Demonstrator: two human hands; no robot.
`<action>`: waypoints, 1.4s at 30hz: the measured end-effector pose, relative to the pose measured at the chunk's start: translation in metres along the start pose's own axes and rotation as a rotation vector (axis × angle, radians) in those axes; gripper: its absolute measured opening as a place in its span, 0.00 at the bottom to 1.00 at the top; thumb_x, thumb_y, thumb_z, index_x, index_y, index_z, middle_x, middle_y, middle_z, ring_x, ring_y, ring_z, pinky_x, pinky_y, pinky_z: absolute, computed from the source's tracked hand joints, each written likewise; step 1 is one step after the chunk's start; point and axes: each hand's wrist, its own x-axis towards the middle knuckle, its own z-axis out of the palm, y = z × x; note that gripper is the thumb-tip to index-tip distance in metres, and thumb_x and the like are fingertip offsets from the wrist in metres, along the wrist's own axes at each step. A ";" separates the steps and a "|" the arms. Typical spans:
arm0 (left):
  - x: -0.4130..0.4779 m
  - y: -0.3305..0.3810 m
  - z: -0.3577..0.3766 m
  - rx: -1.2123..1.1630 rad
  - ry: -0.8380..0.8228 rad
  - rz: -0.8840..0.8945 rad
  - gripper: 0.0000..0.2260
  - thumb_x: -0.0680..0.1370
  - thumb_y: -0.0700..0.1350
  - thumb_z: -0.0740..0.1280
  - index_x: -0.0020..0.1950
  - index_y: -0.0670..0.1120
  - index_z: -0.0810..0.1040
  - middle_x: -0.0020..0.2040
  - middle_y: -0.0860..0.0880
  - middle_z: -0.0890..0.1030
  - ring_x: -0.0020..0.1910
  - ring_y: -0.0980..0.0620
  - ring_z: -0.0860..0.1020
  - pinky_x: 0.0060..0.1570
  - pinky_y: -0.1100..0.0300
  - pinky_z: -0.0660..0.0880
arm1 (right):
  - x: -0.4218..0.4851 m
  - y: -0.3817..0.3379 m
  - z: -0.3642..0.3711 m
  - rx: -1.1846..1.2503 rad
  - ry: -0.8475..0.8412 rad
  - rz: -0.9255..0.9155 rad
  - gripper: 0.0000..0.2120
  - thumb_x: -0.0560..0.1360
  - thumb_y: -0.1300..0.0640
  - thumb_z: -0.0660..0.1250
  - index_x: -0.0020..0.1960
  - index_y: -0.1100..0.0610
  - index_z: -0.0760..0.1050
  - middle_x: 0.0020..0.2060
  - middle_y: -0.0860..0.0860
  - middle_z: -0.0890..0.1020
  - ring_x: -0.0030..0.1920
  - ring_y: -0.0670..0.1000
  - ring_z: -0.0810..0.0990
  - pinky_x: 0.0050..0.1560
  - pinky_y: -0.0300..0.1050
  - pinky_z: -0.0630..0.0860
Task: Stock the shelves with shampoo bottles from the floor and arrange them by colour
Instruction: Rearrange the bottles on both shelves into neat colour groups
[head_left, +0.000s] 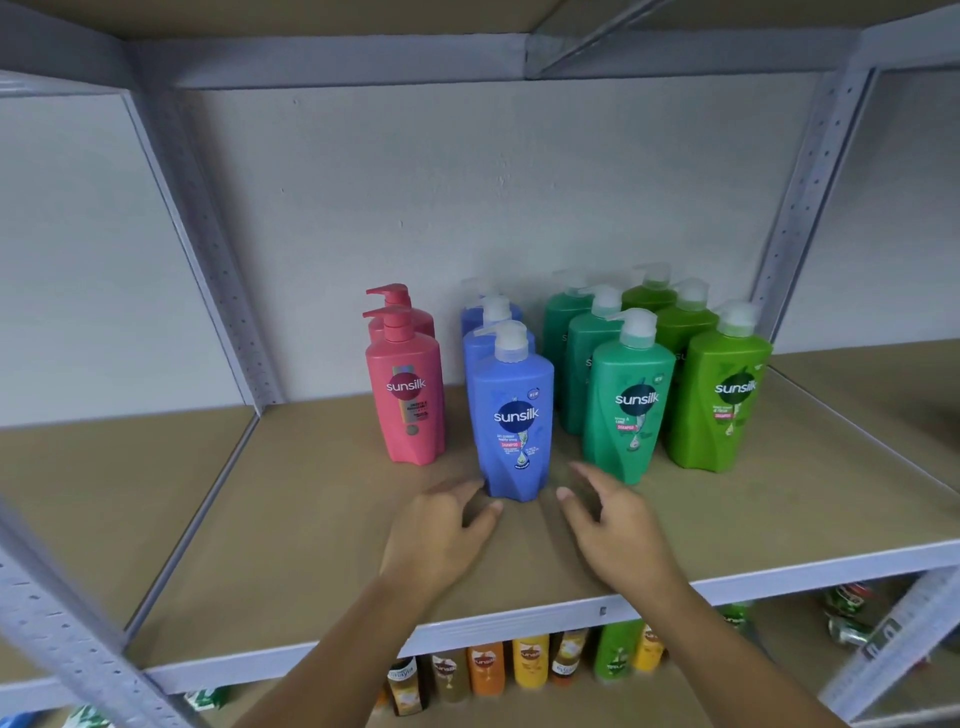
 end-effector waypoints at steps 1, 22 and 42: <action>-0.005 0.003 0.000 -0.005 0.010 0.031 0.18 0.78 0.62 0.62 0.63 0.56 0.79 0.58 0.58 0.82 0.54 0.55 0.80 0.53 0.58 0.77 | -0.003 0.005 -0.006 0.014 0.032 0.012 0.19 0.79 0.50 0.69 0.68 0.54 0.77 0.61 0.48 0.82 0.59 0.49 0.80 0.57 0.38 0.72; 0.061 0.141 0.092 -0.518 0.093 -0.135 0.35 0.77 0.45 0.72 0.79 0.55 0.57 0.66 0.55 0.79 0.63 0.56 0.77 0.56 0.72 0.68 | 0.036 0.072 -0.072 0.357 -0.032 -0.013 0.24 0.79 0.63 0.68 0.73 0.57 0.66 0.66 0.47 0.79 0.65 0.37 0.77 0.66 0.36 0.72; 0.036 0.154 0.068 -0.259 0.222 -0.130 0.25 0.80 0.53 0.68 0.76 0.54 0.67 0.69 0.59 0.77 0.68 0.60 0.75 0.68 0.54 0.74 | 0.049 0.103 -0.117 0.308 -0.058 -0.273 0.18 0.79 0.55 0.69 0.69 0.54 0.75 0.62 0.45 0.80 0.61 0.41 0.78 0.64 0.40 0.74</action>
